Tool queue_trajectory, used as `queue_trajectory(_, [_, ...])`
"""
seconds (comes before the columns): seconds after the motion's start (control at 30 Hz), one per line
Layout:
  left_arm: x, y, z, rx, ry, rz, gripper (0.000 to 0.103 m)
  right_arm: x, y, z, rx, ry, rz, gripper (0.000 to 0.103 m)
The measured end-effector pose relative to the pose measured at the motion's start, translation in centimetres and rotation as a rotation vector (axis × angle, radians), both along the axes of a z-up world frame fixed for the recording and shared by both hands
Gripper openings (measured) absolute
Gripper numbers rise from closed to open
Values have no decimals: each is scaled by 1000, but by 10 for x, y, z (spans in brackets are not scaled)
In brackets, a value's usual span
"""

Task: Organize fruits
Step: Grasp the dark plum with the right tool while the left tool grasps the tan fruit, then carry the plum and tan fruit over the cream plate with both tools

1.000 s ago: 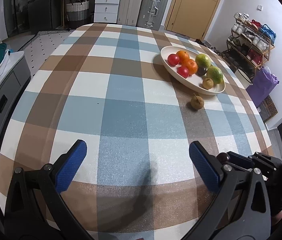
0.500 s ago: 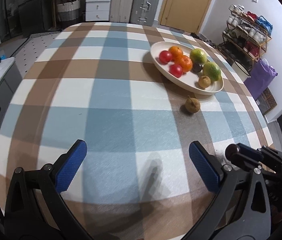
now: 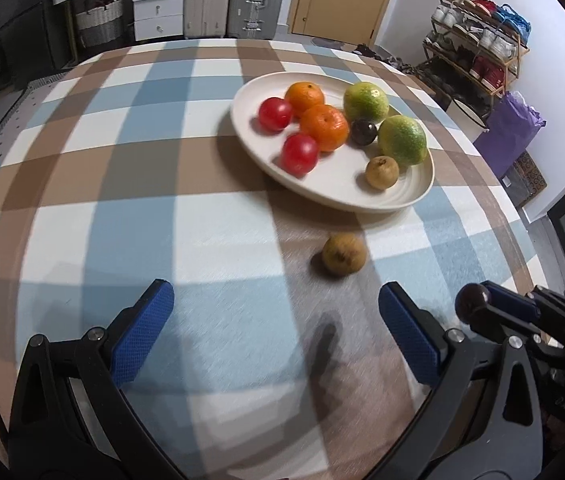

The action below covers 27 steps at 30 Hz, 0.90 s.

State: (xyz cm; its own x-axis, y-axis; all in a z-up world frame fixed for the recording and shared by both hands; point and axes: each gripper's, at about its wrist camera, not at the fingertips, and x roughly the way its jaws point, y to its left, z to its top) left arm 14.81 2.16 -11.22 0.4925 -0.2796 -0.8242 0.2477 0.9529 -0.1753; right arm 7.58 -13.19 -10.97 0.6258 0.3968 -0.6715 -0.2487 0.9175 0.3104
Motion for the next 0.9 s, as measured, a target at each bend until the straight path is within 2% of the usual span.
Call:
queue_trajectory(0.17, [14,-18,-4,16,-6,-15,102,10,-15,-4,61,29,-36,25])
queue_trajectory(0.33, [22,-34,-7,88,-47,-43,97,16,-25,-8,69,42,-54,25])
queue_trajectory(0.43, [23,-38,-8,106,-60,-57,85,17,-29,-8,72,37,-60,25])
queue_trajectory(0.5, [24,-38,-9,102,-55,-64,72,17,-30,-8,63,30,-62,25])
queue_trajectory(0.53, [24,-38,-10,95,-51,-67,68,18,-31,-8,65,30,-63,25])
queue_trajectory(0.57, [24,-37,-11,86,-46,-69,59,18,-31,-8,69,31,-63,25])
queue_trajectory(0.6, [24,-36,-12,74,-44,-71,44,19,-32,-8,69,31,-64,25])
queue_trajectory(0.67, [22,-35,-11,47,-42,-90,28,20,-33,-9,70,32,-65,25])
queue_trajectory(0.9, [18,-25,-9,-1,-35,-100,25,18,-31,-7,67,27,-63,25])
